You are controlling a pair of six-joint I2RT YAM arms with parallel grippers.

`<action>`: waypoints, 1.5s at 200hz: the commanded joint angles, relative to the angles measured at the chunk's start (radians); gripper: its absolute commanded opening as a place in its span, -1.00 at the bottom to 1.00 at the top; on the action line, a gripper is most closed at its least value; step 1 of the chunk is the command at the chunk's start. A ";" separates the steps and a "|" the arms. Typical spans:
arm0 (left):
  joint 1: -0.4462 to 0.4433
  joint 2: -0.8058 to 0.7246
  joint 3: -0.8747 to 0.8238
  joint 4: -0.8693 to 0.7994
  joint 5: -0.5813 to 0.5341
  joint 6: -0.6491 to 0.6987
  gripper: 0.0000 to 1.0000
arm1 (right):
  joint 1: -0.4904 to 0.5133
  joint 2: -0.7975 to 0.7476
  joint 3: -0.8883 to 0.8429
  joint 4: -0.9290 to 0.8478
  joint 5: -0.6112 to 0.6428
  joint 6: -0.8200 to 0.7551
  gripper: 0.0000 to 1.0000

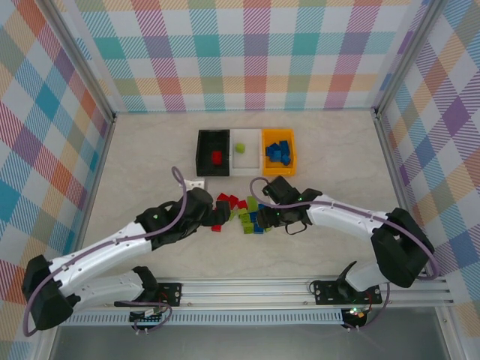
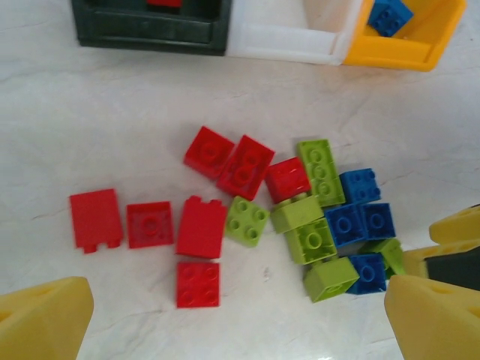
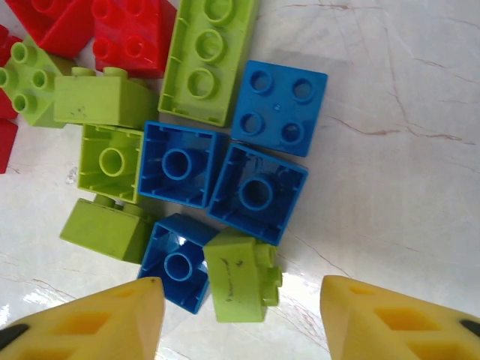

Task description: Sort the legos into containers by color

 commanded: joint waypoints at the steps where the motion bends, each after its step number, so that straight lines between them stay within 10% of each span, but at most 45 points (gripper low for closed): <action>1: 0.006 -0.033 -0.022 -0.037 -0.040 -0.040 1.00 | 0.005 0.022 0.035 0.003 0.031 -0.014 0.07; 173: 0.031 0.011 -0.036 -0.028 -0.032 -0.032 1.00 | 0.020 0.109 -0.006 0.004 0.052 0.034 -0.34; 234: 0.041 0.007 -0.038 -0.031 -0.028 -0.029 1.00 | 0.019 0.122 -0.006 -0.011 0.061 0.044 -0.11; 300: 0.045 0.004 -0.036 -0.038 -0.020 -0.023 1.00 | 0.019 0.058 0.007 -0.038 0.114 0.045 -0.45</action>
